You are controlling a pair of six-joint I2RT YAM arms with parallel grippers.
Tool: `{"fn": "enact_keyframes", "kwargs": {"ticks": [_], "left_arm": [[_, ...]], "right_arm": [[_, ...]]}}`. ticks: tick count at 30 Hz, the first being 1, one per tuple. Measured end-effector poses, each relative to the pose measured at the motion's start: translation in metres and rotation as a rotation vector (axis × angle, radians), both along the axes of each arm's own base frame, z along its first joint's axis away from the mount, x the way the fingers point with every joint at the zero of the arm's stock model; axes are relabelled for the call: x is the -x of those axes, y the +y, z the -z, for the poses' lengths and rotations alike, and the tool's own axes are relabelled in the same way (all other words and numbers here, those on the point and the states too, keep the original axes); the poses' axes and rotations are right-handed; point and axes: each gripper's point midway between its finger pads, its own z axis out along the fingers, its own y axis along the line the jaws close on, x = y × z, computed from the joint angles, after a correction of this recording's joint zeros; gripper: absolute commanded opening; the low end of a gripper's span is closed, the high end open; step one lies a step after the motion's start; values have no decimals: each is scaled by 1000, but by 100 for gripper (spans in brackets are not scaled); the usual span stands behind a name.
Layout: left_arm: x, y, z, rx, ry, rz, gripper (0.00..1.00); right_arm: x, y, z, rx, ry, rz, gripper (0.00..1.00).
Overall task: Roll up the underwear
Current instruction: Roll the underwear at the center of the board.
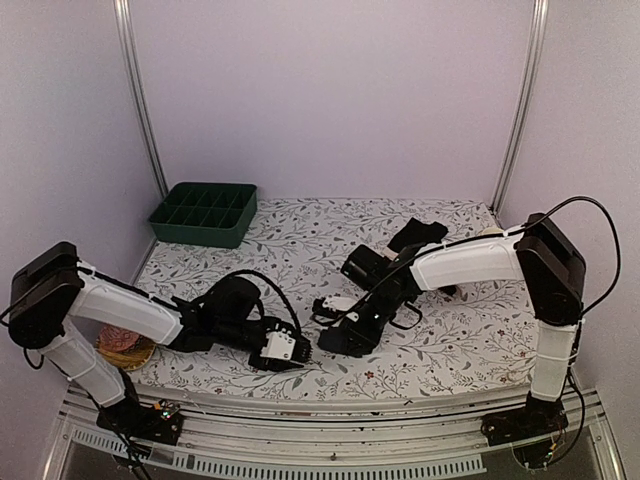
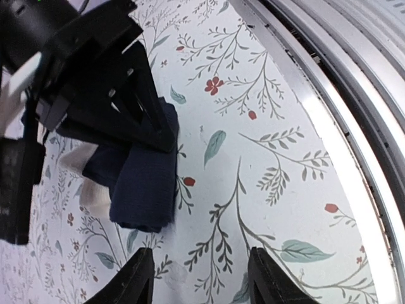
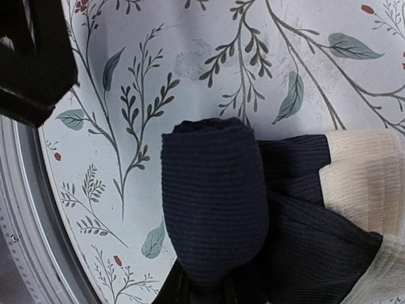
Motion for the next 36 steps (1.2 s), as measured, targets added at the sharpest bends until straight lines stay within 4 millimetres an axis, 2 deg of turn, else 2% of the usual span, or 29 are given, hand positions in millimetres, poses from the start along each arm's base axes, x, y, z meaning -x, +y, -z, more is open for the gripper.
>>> {"fn": "enact_keyframes", "kwargs": {"ticks": [6, 12, 21, 32, 34, 36], "left_arm": [[1, -21, 0, 10, -124, 11, 52], [-9, -37, 9, -18, -203, -8, 52], [-13, -50, 27, -57, -300, -14, 51], [-30, -60, 26, -53, -372, -64, 50], [-33, -61, 27, -54, -378, -72, 46], [-35, -62, 27, -55, -385, -80, 38]], "right_arm": [[1, 1, 0, -52, 172, 12, 14], [1, 1, -1, -82, 266, 13, 14], [7, 3, 0, -92, 309, 0, 14], [7, 3, 1, -92, 313, -1, 14], [7, 3, 1, -93, 313, -3, 14], [7, 3, 1, -93, 314, -4, 14]]}}
